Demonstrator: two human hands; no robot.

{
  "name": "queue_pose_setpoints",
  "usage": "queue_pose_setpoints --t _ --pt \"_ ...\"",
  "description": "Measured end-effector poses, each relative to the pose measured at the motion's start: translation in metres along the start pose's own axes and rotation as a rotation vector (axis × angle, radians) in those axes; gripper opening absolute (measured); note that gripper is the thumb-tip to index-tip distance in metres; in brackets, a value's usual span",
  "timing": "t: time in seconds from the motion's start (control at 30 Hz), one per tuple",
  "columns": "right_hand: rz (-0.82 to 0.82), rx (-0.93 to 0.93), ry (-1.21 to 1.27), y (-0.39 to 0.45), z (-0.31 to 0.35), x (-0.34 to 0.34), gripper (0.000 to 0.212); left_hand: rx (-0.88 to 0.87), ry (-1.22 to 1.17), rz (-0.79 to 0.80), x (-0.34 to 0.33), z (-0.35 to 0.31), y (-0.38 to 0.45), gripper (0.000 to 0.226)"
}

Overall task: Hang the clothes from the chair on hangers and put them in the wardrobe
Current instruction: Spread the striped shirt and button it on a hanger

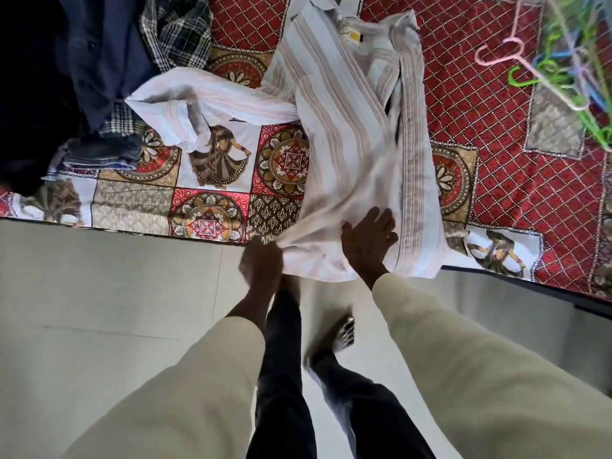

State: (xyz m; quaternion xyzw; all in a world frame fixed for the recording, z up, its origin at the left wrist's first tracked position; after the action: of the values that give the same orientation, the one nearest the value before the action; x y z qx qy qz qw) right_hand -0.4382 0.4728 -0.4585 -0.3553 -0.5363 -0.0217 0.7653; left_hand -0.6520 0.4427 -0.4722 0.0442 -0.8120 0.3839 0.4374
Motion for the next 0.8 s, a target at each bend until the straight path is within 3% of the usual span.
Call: queue_pose_setpoints --t 0.07,0.2,0.23,0.3,0.43,0.53,0.63,0.73,0.8 --pt "0.093 0.072 0.146 -0.002 0.0 -0.003 0.056 0.173 0.236 0.059 0.019 0.026 0.003 0.034" --pt "0.586 0.251 0.242 -0.014 0.009 -0.013 0.029 0.228 0.719 0.42 0.039 0.036 0.006 0.037" --pt "0.567 0.318 0.178 -0.015 0.011 -0.011 0.022 0.203 0.773 0.414 0.043 0.023 0.01 0.035" --pt "0.348 0.383 0.083 -0.01 0.012 0.001 0.02 0.089 0.769 0.306 0.047 -0.012 0.023 0.033" --pt "0.064 0.154 0.213 0.028 -0.014 0.041 0.028 -0.344 0.311 0.155 0.038 -0.085 0.045 0.029" --pt "-0.06 0.054 -0.004 0.064 -0.037 0.067 0.042 -0.606 0.169 0.102 0.028 -0.13 0.049 0.032" --pt "-0.008 0.002 -0.072 0.087 -0.057 0.07 0.054 -0.685 0.089 0.155 0.015 -0.172 0.049 0.042" --pt "0.097 0.006 0.116 0.103 -0.064 0.063 0.051 -0.771 0.013 0.177 -0.004 -0.219 0.052 0.039" --pt "0.014 0.184 0.04 0.1 -0.057 0.067 0.042 -0.781 -0.076 0.149 -0.015 -0.247 0.057 0.028"
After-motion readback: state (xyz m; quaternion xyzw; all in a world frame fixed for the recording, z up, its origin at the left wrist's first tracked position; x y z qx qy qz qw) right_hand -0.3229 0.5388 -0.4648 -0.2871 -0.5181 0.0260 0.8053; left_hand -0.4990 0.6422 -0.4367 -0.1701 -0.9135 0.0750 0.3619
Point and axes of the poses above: each hand's wrist, its own y-axis towards the middle knuckle, its own x-axis out of the back of the hand, z = x × y, the point moved 3 cm from there along y, towards the middle knuckle, and after that the axes turned 6 degrees about z, right-handed, at the moved point
